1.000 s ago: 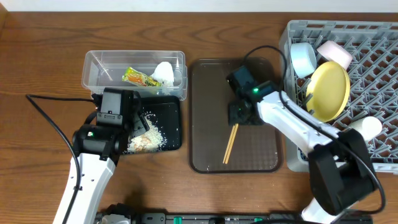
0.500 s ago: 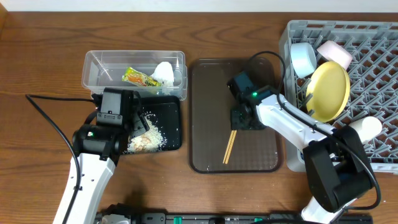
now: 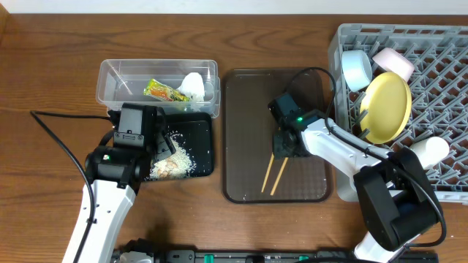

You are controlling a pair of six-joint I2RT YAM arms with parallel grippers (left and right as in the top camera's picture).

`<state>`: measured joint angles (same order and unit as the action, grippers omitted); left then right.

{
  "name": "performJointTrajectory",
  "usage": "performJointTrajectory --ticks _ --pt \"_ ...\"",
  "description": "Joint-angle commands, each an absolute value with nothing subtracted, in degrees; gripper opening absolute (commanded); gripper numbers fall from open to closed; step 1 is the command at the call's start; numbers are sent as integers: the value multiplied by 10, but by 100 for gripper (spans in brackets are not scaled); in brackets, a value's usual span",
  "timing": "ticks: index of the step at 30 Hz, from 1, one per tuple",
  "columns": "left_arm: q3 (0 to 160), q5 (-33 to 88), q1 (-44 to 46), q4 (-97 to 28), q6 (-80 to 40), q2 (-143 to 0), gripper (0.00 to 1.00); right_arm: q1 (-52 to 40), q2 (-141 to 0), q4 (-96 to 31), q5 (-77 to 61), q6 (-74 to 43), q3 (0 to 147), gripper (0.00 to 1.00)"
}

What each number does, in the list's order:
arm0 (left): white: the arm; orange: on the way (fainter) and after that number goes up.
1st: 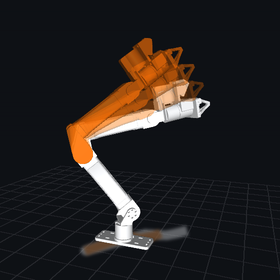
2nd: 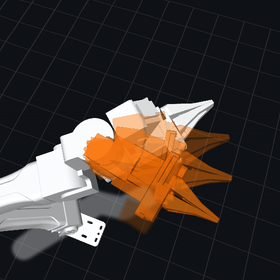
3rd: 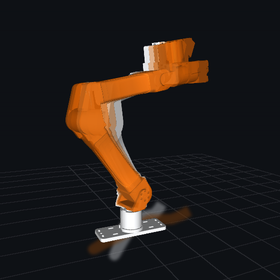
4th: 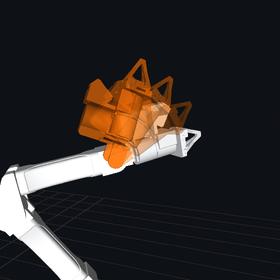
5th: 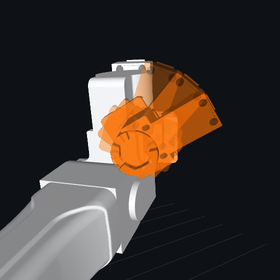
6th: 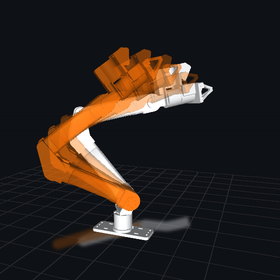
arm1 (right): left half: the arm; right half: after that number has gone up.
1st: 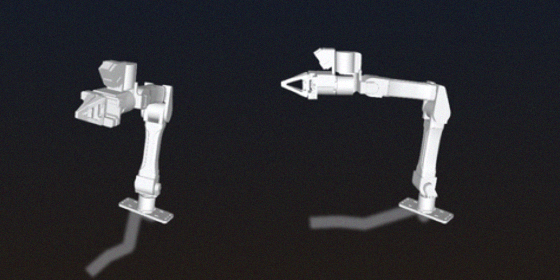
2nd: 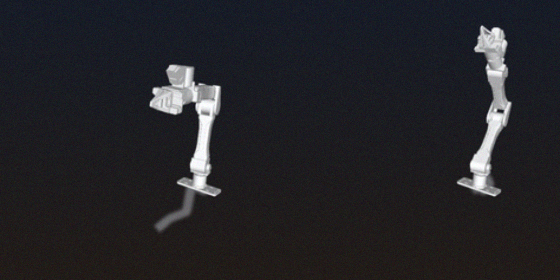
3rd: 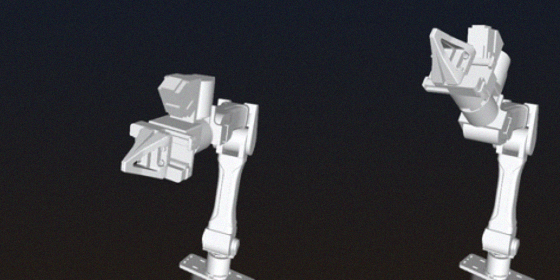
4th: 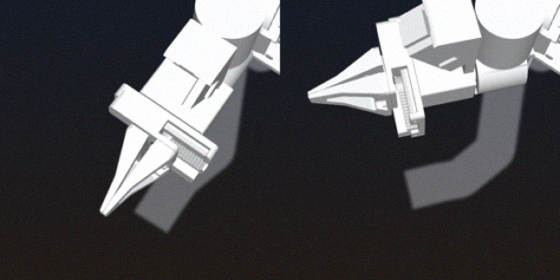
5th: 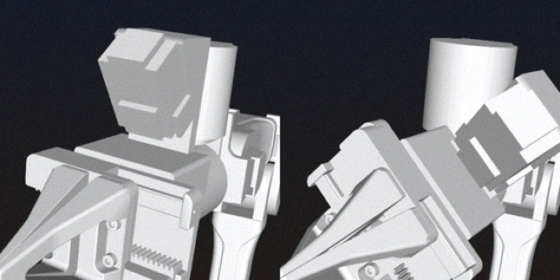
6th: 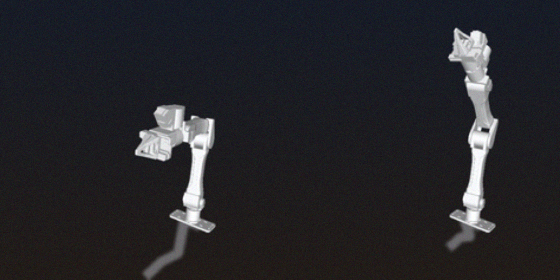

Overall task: Sort waste into correct bins and load items into the dishwasher rack
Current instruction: 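Carry the chopstick to the rack and drop it in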

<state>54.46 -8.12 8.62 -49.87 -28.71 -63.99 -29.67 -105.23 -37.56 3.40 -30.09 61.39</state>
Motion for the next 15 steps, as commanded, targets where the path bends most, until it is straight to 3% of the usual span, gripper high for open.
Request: performJointTrajectory --ticks 1,3,9,15 --pt "550 -90 83 -501 -293 -641 74 -291 -1062 -375 13 -312 600 24" --pt "550 -90 83 -501 -293 -641 74 -286 -1062 -375 10 -312 603 14" --pt "550 -90 83 -501 -293 -641 74 -249 -1047 -409 6 -293 639 1" --pt "550 -90 83 -501 -293 -641 74 -182 -1012 -498 -31 -185 741 1"
